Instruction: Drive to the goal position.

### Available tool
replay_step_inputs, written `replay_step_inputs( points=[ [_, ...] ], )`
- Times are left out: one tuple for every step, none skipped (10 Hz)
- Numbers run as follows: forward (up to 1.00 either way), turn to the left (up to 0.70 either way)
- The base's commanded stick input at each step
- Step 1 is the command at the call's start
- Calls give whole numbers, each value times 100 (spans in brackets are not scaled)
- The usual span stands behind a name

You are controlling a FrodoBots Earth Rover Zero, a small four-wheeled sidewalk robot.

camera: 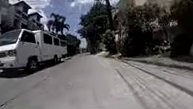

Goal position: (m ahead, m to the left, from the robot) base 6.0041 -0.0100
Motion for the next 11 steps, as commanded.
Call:
replay_step_inputs(
  points=[
    [88, 0],
    [92, 0],
    [95, 0],
    [94, 0],
    [94, 0],
    [97, 0],
    [97, 0],
    [98, 0],
    [98, 0],
    [98, 0],
    [98, 0]
  ],
)
